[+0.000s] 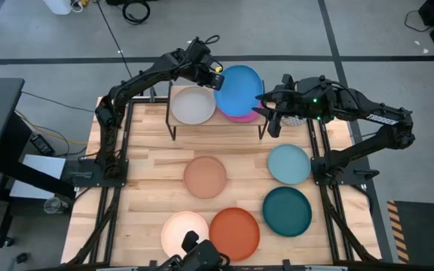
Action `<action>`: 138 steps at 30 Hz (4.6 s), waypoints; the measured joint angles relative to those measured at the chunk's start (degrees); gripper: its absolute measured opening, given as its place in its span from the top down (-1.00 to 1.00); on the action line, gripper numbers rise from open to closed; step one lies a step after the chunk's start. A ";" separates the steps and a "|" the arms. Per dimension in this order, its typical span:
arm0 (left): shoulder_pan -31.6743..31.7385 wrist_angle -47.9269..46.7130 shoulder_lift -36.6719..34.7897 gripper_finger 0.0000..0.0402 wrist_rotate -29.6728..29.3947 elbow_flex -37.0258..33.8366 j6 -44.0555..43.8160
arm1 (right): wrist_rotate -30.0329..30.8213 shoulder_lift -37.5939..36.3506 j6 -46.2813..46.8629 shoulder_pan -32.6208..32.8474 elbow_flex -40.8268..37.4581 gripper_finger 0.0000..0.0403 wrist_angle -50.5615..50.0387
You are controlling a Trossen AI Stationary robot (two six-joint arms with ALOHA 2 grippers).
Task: Place and stack plates onto a shelf
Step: Stack the blue plate on the pink plate on the shelf, then stack the light pink plate on the gray plate on the shelf
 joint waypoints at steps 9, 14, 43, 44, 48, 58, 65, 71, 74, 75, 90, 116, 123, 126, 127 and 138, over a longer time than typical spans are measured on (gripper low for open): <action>-0.57 0.65 0.70 0.74 -1.18 -0.04 2.60 | -0.04 0.00 0.22 0.11 0.00 0.09 0.01; -0.13 2.77 0.63 0.50 -0.49 -0.07 3.72 | -0.04 0.02 0.22 0.11 0.00 0.09 0.01; -36.87 -9.26 -20.26 0.30 2.95 -26.01 38.15 | 1.39 0.04 3.56 0.11 0.00 0.09 -3.17; -38.30 -8.47 -20.26 0.30 2.93 -27.80 37.89 | 1.40 0.04 3.94 0.11 0.00 0.09 -3.26; -43.69 -4.86 -20.24 0.30 1.51 -34.41 36.64 | 1.42 0.04 4.26 0.11 0.00 0.09 -3.29; -54.31 -0.25 -20.24 0.30 4.36 -44.99 16.17 | 1.20 0.04 5.18 0.11 0.00 0.09 -4.12; -59.72 7.01 -20.24 0.30 1.23 -53.20 -1.37 | 0.92 0.04 5.59 0.11 0.00 0.09 -4.29; -62.36 12.14 -20.24 0.30 -2.25 -57.47 -8.62 | -0.08 0.04 5.42 0.11 0.00 0.09 -4.29; -63.28 12.94 -20.22 0.30 -4.76 -58.78 -11.36 | -0.23 0.04 5.53 0.11 0.00 0.09 -4.29; -63.51 13.52 -20.22 0.30 -4.89 -59.26 -11.72 | -0.35 0.04 5.53 0.11 0.00 0.09 -4.29; -66.75 20.25 -19.56 0.41 -7.76 -64.39 -19.24 | -0.52 0.04 4.75 0.11 0.00 0.09 -4.28; -57.48 8.78 -31.94 0.95 -1.69 -64.43 -22.11 | -0.50 0.04 4.04 0.11 0.00 0.09 -3.31; -36.76 7.21 -44.39 0.96 -3.95 -62.87 -21.54 | -0.06 0.04 4.04 0.11 0.00 0.09 -2.04; -26.09 5.53 -46.27 0.96 -5.55 -58.97 -16.57 | -0.02 0.04 4.65 0.11 0.00 0.09 -2.02; -22.77 4.40 -46.20 0.96 -6.18 -56.93 -14.13 | -0.03 0.04 5.05 0.11 0.00 0.09 -2.04; 4.74 -9.87 -31.40 0.96 -8.28 -29.61 11.77 | 0.05 0.04 5.66 0.11 0.00 0.09 1.67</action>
